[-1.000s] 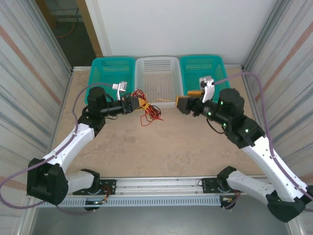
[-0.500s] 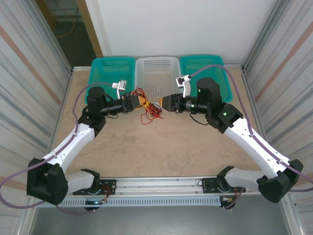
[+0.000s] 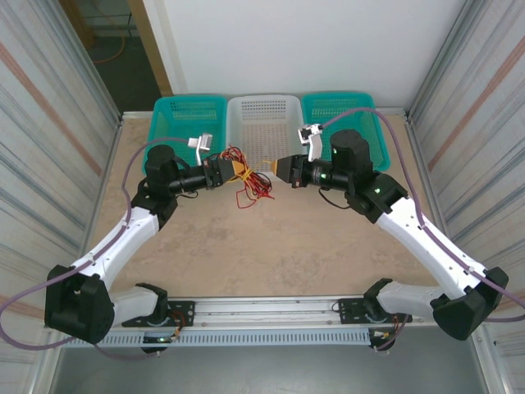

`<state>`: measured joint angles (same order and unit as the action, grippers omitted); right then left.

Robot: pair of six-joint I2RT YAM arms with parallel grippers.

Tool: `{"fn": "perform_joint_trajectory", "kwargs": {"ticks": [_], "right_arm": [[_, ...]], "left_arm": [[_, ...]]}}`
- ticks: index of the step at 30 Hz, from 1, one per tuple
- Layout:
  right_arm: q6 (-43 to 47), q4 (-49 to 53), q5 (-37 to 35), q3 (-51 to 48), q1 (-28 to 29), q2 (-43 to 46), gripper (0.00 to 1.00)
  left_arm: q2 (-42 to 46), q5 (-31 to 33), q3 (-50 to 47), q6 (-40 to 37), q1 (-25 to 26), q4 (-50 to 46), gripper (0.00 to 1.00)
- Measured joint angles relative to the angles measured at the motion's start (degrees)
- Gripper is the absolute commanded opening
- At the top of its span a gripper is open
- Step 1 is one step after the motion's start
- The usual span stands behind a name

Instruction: Untangle the cables

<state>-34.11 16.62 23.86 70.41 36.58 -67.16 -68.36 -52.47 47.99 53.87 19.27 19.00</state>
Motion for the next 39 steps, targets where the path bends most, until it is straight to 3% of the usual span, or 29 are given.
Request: {"fn": "perform_joint_trajectory", "kwargs": {"ticks": [2,8,16,20,24,27,32,39], "right_arm": [[-0.3,0.0,0.0,0.0,-0.3,0.0,0.00],[-0.4,0.2,-0.5,0.0,-1.9,0.0,0.00],[1.7,3.1,-6.2,0.3,-5.0,1.1,0.00],[0.5,4.9,0.2,2.9,-13.8,-2.3,0.00],[-1.7,3.2,7.5,3.3,-17.6,-8.5,0.00],[-6.0,-5.0,12.7,-1.1,-18.3,-11.5,0.00],[-17.1,-27.8,18.4,-13.2,-17.6,-13.6,0.00],[-23.4,-43.8,13.2,-21.7,-9.2,-12.6,0.00]], "left_arm": [[0.0,0.0,0.0,0.0,0.2,0.0,0.00],[0.0,-0.6,0.0,-0.3,0.4,-0.2,0.00],[-0.3,-3.0,0.1,0.1,1.8,3.9,0.00],[-0.3,-3.0,0.9,1.1,5.1,8.0,0.00],[-0.4,-2.0,3.1,2.1,7.9,9.2,0.00],[-0.9,-1.3,4.4,4.1,8.6,11.0,0.00],[-1.5,1.7,5.3,7.1,8.7,14.0,0.00],[-0.9,12.9,5.1,7.2,8.7,20.6,0.00]]}}
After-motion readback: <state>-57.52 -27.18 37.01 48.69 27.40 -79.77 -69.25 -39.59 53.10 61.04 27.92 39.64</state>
